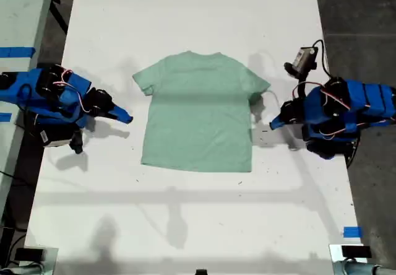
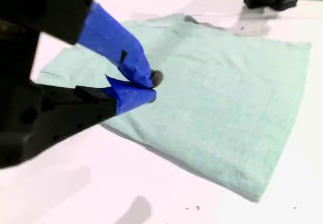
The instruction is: Fold tshirt
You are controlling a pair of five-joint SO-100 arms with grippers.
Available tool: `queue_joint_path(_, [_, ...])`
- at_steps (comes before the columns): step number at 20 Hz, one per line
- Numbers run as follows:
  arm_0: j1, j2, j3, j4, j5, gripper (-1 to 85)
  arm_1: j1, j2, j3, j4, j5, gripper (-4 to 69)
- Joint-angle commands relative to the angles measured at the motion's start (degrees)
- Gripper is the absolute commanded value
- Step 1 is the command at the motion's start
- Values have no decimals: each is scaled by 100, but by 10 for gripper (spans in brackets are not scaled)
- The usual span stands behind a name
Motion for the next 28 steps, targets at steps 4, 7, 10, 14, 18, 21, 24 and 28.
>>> queue_joint_path(4, [-1503, -2830, -3094, 1441, 1907, -1, 1160, -2153, -2584, 844, -1617, 3])
queue_joint_path(7, [-2391, -3419, -3577, 1608, 2900, -1, 1837, -2742, -3252, 1195, -2347, 5])
queue_joint_path(10, [-2962, -3340, -3472, 1591, 3270, 9, 2435, -2874, -3445, 1266, -2944, 79])
queue_joint_path(14, [-3050, -3384, -3270, 1705, 3560, 81, 2953, -2856, -3498, 1107, -3762, 332])
queue_joint_path(18, [-3164, -3463, -3085, 1477, 3771, 85, 3814, -3129, -2936, 439, -4500, 358])
queue_joint_path(21, [-3217, -3630, -3067, 1213, 3911, 73, 4315, -3788, -2417, -272, -4790, 347])
queue_joint_path(24, [-3313, -4192, -3120, 1063, 3911, 76, 4649, -4588, -2250, -1002, -5098, 365])
queue_joint_path(28, [-3278, -4482, -3243, 923, 3902, 76, 5212, -5801, -2347, -1802, -5528, 373])
